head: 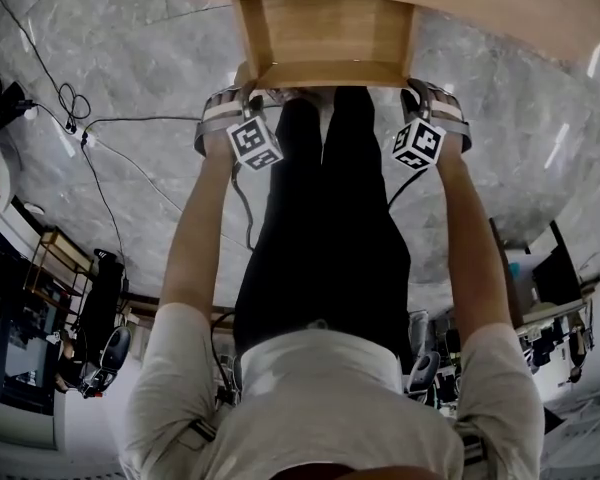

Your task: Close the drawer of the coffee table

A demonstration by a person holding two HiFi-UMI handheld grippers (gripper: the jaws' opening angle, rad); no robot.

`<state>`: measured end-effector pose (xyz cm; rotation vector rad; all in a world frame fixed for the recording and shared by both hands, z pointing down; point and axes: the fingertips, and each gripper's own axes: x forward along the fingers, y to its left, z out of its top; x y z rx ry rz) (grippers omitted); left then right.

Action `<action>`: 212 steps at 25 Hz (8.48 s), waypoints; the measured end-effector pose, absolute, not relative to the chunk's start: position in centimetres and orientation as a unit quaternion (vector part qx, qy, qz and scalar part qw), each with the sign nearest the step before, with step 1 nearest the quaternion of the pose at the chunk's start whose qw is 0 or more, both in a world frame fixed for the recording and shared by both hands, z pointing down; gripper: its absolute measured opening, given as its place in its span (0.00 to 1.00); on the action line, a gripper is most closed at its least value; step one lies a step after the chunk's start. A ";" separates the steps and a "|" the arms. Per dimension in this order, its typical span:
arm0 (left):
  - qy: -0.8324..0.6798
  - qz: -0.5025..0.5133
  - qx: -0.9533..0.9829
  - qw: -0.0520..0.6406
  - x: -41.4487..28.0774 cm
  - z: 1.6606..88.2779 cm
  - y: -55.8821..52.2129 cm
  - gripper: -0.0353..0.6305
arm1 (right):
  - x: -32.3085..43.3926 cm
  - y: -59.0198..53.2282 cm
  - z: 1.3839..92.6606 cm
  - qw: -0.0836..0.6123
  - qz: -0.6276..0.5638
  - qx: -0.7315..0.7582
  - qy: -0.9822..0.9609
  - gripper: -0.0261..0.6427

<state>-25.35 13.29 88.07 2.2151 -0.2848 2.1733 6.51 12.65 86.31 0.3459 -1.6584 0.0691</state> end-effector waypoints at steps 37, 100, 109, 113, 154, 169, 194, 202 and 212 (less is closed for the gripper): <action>-0.068 0.708 0.703 -0.026 -26.9 84.0 11.5 0.20 | 5.1 13.7 82.4 0.688 0.056 0.130 -0.712 0.16; -0.078 0.714 0.696 0.009 -26.3 82.6 3.0 0.20 | 5.8 4.8 81.0 0.675 0.059 0.125 -0.725 0.17; -0.083 0.720 0.689 0.016 -26.1 82.1 2.1 0.20 | 6.1 3.7 80.5 0.670 0.055 0.122 -0.730 0.17; -0.085 0.723 0.686 0.016 -26.1 82.1 1.6 0.20 | 6.1 3.2 80.5 0.669 0.056 0.126 -0.731 0.17; -0.163 0.722 0.670 0.055 -25.8 82.5 -3.4 0.23 | 6.7 -2.0 80.9 0.644 0.064 0.184 -0.739 0.18; -0.182 0.719 0.667 0.076 -25.8 82.9 -4.3 0.24 | 7.1 -3.4 81.1 0.633 0.106 0.239 -0.728 0.20; -0.634 0.388 0.472 0.475 -27.6 82.5 -7.3 0.08 | 7.8 -5.8 82.7 0.189 0.602 0.604 -0.486 0.05; -0.600 0.322 0.512 0.524 -26.6 81.8 -8.1 0.08 | 8.0 -6.2 81.9 0.192 0.590 0.592 -0.515 0.04; -0.487 0.357 0.667 0.437 -21.7 76.2 -6.7 0.08 | -0.3 -6.9 76.5 0.299 0.447 0.476 -0.697 0.05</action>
